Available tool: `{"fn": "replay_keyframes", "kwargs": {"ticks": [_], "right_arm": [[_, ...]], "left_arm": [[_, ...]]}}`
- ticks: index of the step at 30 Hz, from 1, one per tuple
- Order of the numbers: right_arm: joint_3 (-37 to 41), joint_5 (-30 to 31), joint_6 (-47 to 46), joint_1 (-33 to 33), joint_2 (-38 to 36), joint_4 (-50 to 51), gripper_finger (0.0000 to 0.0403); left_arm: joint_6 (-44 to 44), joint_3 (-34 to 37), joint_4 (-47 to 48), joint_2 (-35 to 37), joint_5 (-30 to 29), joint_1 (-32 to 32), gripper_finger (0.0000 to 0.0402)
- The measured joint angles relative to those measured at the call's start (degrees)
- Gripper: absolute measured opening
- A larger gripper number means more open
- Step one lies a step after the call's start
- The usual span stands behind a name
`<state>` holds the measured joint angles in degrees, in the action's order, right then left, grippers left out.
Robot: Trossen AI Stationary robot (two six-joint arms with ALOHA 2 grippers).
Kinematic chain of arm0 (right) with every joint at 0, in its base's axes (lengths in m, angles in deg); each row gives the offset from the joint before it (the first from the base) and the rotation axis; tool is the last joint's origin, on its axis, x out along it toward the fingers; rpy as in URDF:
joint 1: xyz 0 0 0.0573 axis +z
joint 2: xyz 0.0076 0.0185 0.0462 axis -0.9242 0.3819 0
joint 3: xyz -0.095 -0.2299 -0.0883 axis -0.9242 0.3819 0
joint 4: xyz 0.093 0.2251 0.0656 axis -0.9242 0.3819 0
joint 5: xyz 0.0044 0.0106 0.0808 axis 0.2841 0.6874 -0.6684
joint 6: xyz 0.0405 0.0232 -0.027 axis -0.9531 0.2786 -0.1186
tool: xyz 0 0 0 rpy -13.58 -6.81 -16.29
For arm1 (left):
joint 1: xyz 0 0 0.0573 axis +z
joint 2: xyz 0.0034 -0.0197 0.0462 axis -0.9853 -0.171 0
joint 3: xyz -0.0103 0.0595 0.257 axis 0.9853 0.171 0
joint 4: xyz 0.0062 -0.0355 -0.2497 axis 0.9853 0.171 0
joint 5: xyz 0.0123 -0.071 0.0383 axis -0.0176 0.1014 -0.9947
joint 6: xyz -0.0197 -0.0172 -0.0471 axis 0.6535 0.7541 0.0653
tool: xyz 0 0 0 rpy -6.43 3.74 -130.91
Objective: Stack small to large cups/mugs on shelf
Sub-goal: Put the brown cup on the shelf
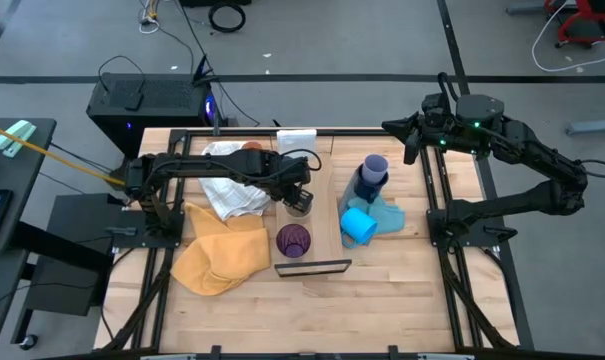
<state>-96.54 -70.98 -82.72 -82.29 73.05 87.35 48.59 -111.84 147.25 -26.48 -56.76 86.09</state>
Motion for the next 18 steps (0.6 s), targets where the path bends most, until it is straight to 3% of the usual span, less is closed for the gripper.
{"fn": "replay_keyframes", "kwargs": {"ticks": [13, 18], "right_arm": [[0.0, -2.75, 0.46, 0.02, 0.0, 0.5, 0.0015], [0.02, -3.28, 0.24, 0.02, 0.17, 7.91, 0.0015]], "left_arm": [[-4.55, -6.54, 3.99, 0.04, -0.03, 1.75, 0.0107], [-7.52, -9.46, 4.03, 0.06, -0.91, 2.85, 0.0107]]}}
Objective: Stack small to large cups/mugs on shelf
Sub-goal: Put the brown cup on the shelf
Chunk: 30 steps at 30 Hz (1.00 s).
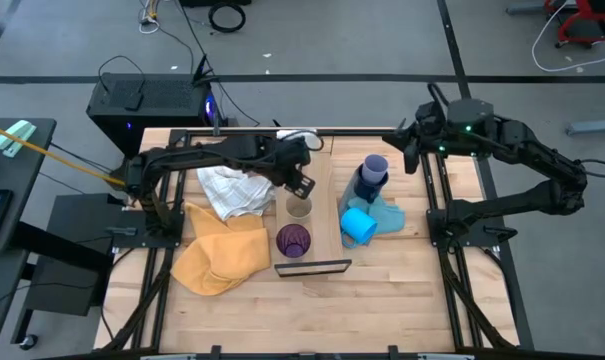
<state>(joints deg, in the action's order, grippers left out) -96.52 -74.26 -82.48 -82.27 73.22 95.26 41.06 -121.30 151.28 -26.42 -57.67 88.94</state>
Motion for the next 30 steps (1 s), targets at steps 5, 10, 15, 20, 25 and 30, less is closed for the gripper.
{"fn": "replay_keyframes", "kwargs": {"ticks": [5, 10, 15, 20, 25, 30], "right_arm": [[0.04, -1.48, -1.81, 0.25, 0.0, 8.74, 0.0015], [0.23, -1.52, -4.09, 2.24, -0.01, 12.82, 0.0015], [5.61, -1.87, -8.47, 5.51, -0.22, 13.9, 0.0015], [15.34, -2.16, -15.09, 9.86, -0.24, 11.72, 0.0015], [21.8, -2.35, -23.6, 15.05, -0.24, 7.0, 0.0015], [23.47, 0.09, -28.62, 17.09, -0.24, 4.15, 0.0015]], "left_arm": [[-4.71, -5.7, -0.05, 0.0, -1.82, 1.83, 0.0107], [-9.25, -12.93, -0.28, 0.0, -3.47, 3.66, 0.0105], [-14.28, -18.83, 0.1, 0.02, -3.59, 5.45, 0.0101], [-18.96, -22.55, 1.46, 0.05, -3.9, 7.44, 0.01], [-21.71, -22.94, 5.6, 0.04, -3.36, 8.87, 0.0094], [-22.61, -21.19, 7.55, -0.09, 2.9, 9.05, 0.0096]]}}
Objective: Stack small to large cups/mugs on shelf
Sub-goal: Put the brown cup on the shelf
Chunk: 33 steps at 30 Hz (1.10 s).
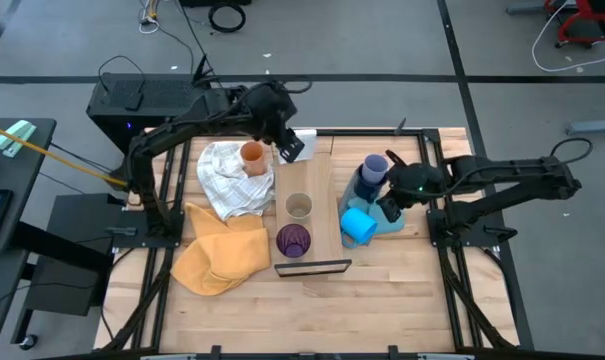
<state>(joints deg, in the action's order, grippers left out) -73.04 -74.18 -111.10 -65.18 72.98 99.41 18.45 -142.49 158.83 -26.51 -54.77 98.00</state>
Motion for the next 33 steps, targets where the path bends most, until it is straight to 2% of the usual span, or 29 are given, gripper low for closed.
{"fn": "replay_keyframes", "kwargs": {"ticks": [8, 12, 19, 22, 28, 33], "right_arm": [[0.0, 1.03, -0.69, -2.02, 0.0, -6.49, 0.0015], [-0.02, 1.03, -0.22, -3.05, 0.0, -7.62, 0.0015], [-0.48, 0.75, 1.23, -4.15, 0.0, -7.65, 0.0015], [-1.84, 0.63, 2.05, -4.13, 0.0, -7.76, 0.0015], [-4.74, 0.58, 3.78, -4.13, 0.0, -7.69, 0.0015], [-7.09, 0.6, 5.0, -4.13, 0.0, -7.76, 0.0015]], "left_arm": [[-0.05, 7.0, -0.24, 0.03, 8.14, -3.99, 0.0099], [0.06, 12.66, -1.05, 0.04, 8.92, -6.3, 0.0095], [3.88, 20.73, -8.58, 0.02, 11.72, -9.35, 0.0099], [6.05, 22.57, -9.73, 0.0, 11.1, -10.53, 0.01], [7.91, 25.51, -9.75, 0.02, 4.11, -12.33, 0.0085], [8.79, 25.9, -10.86, -0.44, 3.79, -12.5, 0.0071]]}}
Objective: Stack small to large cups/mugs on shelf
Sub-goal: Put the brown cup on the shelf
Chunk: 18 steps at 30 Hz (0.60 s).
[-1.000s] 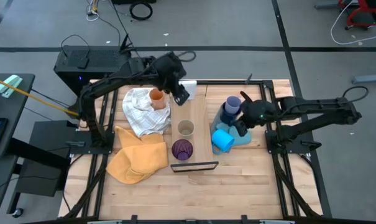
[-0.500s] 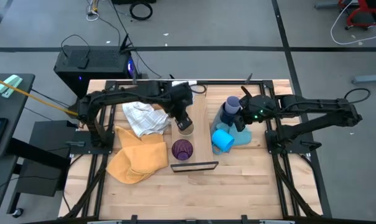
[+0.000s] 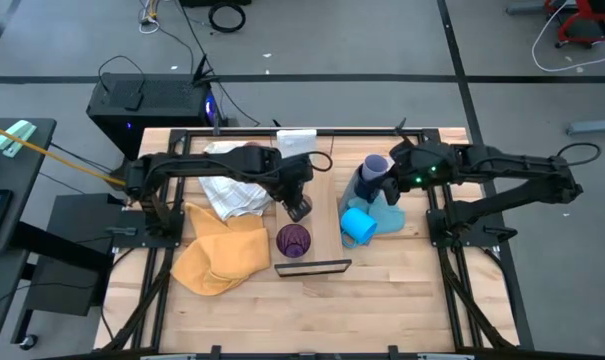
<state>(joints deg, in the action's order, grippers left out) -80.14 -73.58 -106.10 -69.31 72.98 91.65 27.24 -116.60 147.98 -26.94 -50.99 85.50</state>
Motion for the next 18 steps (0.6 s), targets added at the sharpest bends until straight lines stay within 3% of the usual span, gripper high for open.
{"fn": "replay_keyframes", "kwargs": {"ticks": [18], "right_arm": [[-1.32, 0.03, 0.29, 0.04, 0.0, 0.09, 0.0015]], "left_arm": [[-0.22, 0.02, 3.1, -4.31, -0.94, -0.48, 0.0058]]}}
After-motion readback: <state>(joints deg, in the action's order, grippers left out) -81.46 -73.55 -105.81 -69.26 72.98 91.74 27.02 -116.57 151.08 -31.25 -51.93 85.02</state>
